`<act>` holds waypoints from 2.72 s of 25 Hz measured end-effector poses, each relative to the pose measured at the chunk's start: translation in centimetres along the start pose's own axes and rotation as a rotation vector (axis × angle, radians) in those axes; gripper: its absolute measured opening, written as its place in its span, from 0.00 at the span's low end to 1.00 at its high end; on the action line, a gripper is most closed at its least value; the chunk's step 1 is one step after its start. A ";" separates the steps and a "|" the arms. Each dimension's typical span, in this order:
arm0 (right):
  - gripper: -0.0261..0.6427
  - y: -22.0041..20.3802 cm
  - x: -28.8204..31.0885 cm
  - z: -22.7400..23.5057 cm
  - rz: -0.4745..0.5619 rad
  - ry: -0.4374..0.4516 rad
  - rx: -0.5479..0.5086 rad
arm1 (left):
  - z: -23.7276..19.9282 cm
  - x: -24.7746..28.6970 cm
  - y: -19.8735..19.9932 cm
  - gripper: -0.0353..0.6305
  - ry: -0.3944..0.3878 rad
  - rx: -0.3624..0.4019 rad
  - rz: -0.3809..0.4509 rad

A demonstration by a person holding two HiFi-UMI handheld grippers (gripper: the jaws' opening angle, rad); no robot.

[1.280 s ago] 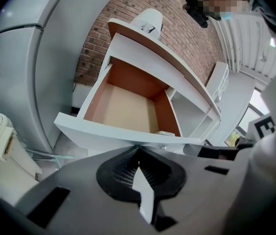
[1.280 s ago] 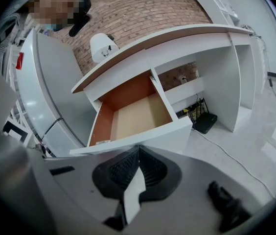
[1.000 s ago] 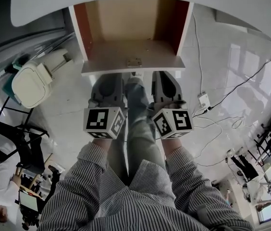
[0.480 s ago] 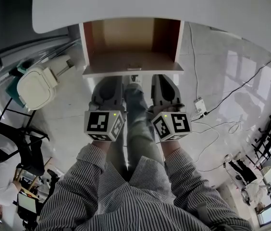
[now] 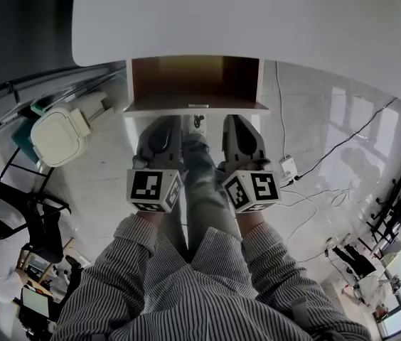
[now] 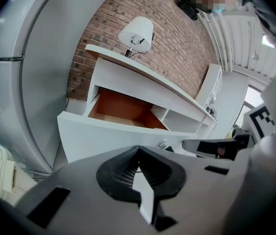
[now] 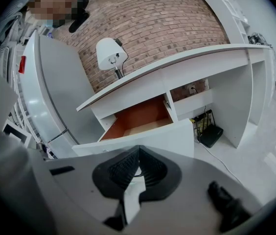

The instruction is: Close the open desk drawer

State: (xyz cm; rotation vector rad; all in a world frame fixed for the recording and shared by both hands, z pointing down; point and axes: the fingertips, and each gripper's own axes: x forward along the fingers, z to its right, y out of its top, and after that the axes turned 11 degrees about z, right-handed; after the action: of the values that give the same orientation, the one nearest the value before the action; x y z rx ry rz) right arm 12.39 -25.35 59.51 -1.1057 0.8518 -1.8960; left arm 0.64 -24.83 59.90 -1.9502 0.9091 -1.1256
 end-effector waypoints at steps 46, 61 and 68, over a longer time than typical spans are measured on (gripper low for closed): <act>0.06 4.3 7.4 1.1 0.039 0.056 0.047 | -2.1 6.8 4.6 0.07 0.082 -0.005 -0.010; 0.06 5.9 10.4 1.8 0.035 0.085 0.034 | -2.8 9.8 6.3 0.07 0.089 -0.009 0.007; 0.06 6.8 11.2 1.7 0.046 0.091 0.027 | -3.0 10.5 7.3 0.07 0.083 -0.012 0.026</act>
State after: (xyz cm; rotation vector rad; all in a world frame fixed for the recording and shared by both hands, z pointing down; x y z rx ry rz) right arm 12.18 -38.60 58.90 -0.9822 0.8914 -1.9260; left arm 0.31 -37.96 59.29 -1.9079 0.9850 -1.1956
